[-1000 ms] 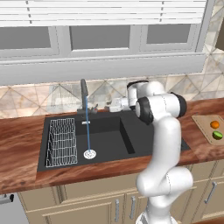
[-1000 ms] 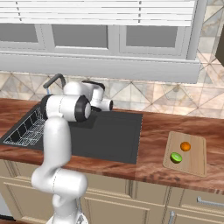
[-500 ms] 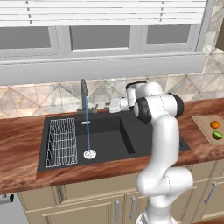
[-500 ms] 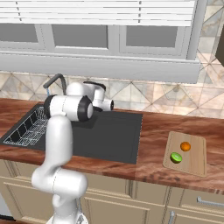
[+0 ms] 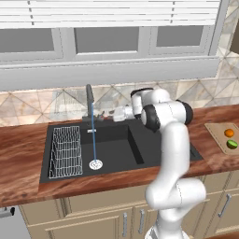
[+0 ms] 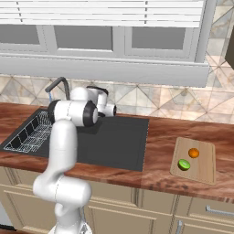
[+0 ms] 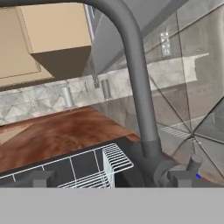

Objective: Pick the kiwi, tangerine from the sink and place them on the cutting board to airdry. Then turn off the sink faucet.

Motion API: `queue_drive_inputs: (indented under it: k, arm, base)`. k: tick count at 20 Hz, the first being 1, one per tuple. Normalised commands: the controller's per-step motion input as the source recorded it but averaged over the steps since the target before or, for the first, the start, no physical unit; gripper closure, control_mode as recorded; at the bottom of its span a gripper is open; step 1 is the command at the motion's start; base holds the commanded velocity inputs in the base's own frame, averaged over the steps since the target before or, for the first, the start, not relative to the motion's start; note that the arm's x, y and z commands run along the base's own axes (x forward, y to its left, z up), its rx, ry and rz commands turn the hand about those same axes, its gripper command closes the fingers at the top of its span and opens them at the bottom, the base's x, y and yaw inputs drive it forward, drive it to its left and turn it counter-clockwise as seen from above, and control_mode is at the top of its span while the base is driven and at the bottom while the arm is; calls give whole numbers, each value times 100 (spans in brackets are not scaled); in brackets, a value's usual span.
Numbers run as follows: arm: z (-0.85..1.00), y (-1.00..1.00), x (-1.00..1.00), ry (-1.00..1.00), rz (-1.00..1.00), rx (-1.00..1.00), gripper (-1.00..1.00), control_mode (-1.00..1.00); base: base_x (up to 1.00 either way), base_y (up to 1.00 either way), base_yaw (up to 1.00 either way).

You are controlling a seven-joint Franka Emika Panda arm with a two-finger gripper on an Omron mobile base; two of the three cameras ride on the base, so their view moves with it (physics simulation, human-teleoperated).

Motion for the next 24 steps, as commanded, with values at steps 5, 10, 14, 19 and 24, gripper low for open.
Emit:
queue_drive_inputs:
  k: [5, 10, 14, 19, 24]
  arm:
    - [-21, 4, 14, 0, 2, 0, -100, -100]
    - [-19, 0, 23, 0, 0, 0, -100, -100]
    - [-8, 0, 33, -1, 0, 0, -100, -100]
    - [0, 0, 39, -1, 0, 0, -100, -100]
    - [-3, 0, 30, 0, 0, 0, -100, -100]
  base:
    - [0, 0, 0]
    - [0, 0, 0]
    - [0, 0, 0]
    - [0, 0, 0]
    - [0, 0, 0]
